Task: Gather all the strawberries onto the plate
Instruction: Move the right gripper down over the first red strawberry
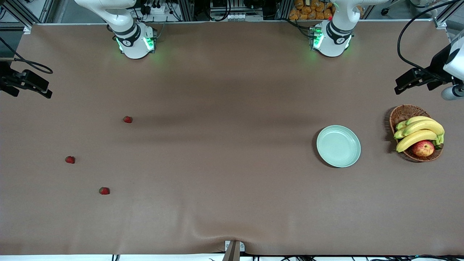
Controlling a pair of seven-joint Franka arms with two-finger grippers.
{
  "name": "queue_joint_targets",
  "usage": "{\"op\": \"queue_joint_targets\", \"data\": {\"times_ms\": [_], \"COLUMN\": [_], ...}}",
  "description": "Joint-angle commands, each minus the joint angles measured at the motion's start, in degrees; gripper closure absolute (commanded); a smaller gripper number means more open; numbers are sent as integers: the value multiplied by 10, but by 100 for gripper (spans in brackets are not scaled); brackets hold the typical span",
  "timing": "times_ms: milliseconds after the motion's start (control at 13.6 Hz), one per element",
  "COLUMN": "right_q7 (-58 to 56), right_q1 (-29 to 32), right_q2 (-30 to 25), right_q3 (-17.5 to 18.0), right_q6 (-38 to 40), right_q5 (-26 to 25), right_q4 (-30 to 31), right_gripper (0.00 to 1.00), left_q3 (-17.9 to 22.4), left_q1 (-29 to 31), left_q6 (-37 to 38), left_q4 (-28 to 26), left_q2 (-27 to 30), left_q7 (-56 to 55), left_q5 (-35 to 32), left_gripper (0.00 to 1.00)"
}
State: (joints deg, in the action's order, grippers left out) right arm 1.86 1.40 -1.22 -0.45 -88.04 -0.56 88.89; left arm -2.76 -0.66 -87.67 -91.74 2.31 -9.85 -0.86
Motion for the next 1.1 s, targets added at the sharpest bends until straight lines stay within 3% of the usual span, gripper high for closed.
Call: {"op": "queue_joint_targets", "data": {"times_ms": [0,441,661,1028], "right_q7": [10,3,0,-1], "right_q1": [-4,-32,-19,-22], "right_q2": [18,103,173,210], "right_q3": [-2,-2,-3,-3], "right_q6": [4,-6,31,11], "right_q5": [13,16,15,9], "right_q4": [-1,-2,6,116], "right_gripper": [0,0,0,0], "left_q3": [4,5,5,4], "left_q1": [-3,3,7,5], "left_q6": [13,13,14,14], "left_q4": [18,19,12,9], "left_q2": [-7,-7,-6,-6], "left_q7": [9,31,41,40], "left_q5": [6,1,5,7], "left_gripper": [0,0,0,0]}}
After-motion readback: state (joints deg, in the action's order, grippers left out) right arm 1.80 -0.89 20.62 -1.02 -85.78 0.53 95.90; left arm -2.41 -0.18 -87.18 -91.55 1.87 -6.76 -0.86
